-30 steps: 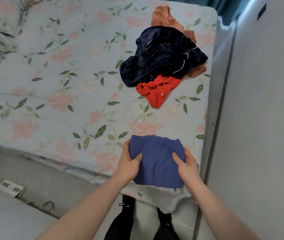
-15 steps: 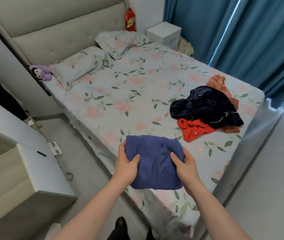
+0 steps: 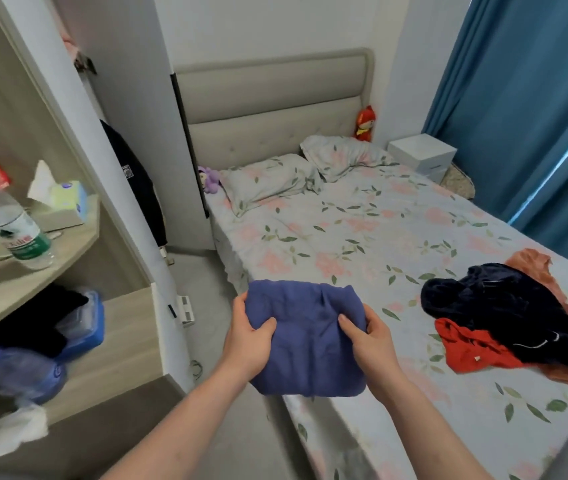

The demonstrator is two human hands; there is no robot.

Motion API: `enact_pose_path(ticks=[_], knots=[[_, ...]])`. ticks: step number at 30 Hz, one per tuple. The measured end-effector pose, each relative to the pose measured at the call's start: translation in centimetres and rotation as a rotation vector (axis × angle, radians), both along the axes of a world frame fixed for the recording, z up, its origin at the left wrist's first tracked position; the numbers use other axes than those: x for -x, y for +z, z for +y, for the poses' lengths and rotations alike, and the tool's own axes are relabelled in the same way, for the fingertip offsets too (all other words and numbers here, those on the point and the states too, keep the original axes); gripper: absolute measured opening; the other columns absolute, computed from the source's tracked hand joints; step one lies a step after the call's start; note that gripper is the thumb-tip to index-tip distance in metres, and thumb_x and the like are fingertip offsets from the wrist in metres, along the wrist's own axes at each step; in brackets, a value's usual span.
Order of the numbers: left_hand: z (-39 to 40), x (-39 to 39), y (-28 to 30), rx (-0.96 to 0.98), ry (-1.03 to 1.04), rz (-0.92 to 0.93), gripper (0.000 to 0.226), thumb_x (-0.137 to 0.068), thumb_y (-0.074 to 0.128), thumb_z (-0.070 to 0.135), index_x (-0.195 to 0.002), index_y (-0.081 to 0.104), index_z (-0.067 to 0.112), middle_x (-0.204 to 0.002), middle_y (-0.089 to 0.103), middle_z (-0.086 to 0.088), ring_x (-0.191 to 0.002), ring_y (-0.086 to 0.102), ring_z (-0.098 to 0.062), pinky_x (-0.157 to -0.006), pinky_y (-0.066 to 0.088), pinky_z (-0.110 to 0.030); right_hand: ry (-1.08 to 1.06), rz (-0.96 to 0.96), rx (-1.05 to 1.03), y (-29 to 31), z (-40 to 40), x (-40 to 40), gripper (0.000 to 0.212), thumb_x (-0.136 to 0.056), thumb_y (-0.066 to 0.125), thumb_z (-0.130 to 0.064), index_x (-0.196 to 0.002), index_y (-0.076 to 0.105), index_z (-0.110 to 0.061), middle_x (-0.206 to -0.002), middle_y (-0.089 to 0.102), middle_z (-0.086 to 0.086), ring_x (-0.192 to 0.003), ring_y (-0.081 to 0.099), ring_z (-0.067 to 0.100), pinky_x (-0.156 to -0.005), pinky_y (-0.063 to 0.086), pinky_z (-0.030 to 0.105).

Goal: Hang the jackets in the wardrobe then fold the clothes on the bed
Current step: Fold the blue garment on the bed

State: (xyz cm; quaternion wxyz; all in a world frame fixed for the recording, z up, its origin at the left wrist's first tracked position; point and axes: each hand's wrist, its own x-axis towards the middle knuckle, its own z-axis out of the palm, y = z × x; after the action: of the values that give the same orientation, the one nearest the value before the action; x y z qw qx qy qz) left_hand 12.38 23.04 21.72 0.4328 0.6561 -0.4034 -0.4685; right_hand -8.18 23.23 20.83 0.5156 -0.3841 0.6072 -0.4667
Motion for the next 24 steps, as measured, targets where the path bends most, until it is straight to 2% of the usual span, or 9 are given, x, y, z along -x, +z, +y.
enact_pose_path(ticks=[3,8,11,14,17,20,24], knots=[[-0.9,-2.7,1.1,0.016,0.014,-0.004,0.049,-0.095,0.062,0.012,-0.136,0.044,0.032,-0.121,0.063,0.015,-0.110,0.063,-0.008,-0.098,0.051,-0.036,0.019,-0.011,0.017,1.1,-1.1,-2.9,0.028,-0.099,0.064,-0.018,-0.120,0.068,-0.036,-0.107,0.075,-0.023,-0.102,0.070,0.001,-0.085,0.054,0.026],[-4.0,-5.3,2.8,0.066,0.045,0.010,0.045,-0.097,0.061,0.010,-0.131,0.044,0.035,-0.117,0.062,0.018,-0.106,0.061,-0.002,-0.086,0.049,-0.026,0.047,-0.024,0.048,2.6,-4.9,-5.4,0.027,-0.099,0.065,-0.015,-0.118,0.069,-0.035,-0.108,0.075,-0.021,-0.102,0.069,0.000,-0.083,0.053,0.023],[-7.1,-6.2,3.3,0.083,0.075,0.010,0.045,-0.097,0.061,0.009,-0.130,0.045,0.034,-0.118,0.063,0.017,-0.108,0.062,-0.005,-0.090,0.050,-0.029,0.072,-0.033,0.069,3.4,-8.3,-6.3,0.028,-0.099,0.065,-0.015,-0.115,0.068,-0.037,-0.106,0.075,-0.022,-0.100,0.069,-0.002,-0.082,0.052,0.021],[-10.9,-6.9,3.7,0.094,0.106,0.002,0.046,-0.096,0.061,0.009,-0.130,0.046,0.035,-0.119,0.064,0.017,-0.109,0.063,-0.006,-0.095,0.051,-0.032,0.099,-0.039,0.079,3.6,-12.7,-7.0,0.027,-0.099,0.065,-0.014,-0.114,0.069,-0.035,-0.105,0.076,-0.021,-0.100,0.070,0.000,-0.085,0.053,0.025],[-15.2,-7.5,4.4,0.111,0.147,-0.021,0.046,-0.095,0.061,0.009,-0.131,0.046,0.034,-0.120,0.064,0.015,-0.111,0.063,-0.009,-0.095,0.050,-0.033,0.121,-0.065,0.091,4.1,-17.8,-7.8,0.028,-0.098,0.067,-0.014,-0.119,0.069,-0.032,-0.110,0.076,-0.017,-0.105,0.070,0.005,-0.091,0.055,0.029],[-19.2,-8.4,5.4,0.133,0.205,-0.045,0.046,-0.094,0.062,0.010,-0.129,0.047,0.036,-0.119,0.064,0.017,-0.109,0.063,-0.007,-0.096,0.052,-0.036,0.173,-0.088,0.113,4.9,-22.9,-8.9,0.032,-0.098,0.066,-0.014,-0.125,0.068,-0.031,-0.117,0.074,-0.017,-0.109,0.068,0.003,-0.092,0.054,0.027],[-23.0,-10.2,7.2,0.182,0.290,-0.039,0.046,-0.096,0.060,0.006,-0.126,0.045,0.037,-0.118,0.060,0.019,-0.105,0.060,0.001,-0.084,0.048,-0.023,0.269,-0.089,0.131,6.3,-29.0,-11.2,0.032,-0.099,0.066,-0.016,-0.128,0.067,-0.030,-0.115,0.074,-0.017,-0.112,0.068,0.007,-0.097,0.054,0.033]])
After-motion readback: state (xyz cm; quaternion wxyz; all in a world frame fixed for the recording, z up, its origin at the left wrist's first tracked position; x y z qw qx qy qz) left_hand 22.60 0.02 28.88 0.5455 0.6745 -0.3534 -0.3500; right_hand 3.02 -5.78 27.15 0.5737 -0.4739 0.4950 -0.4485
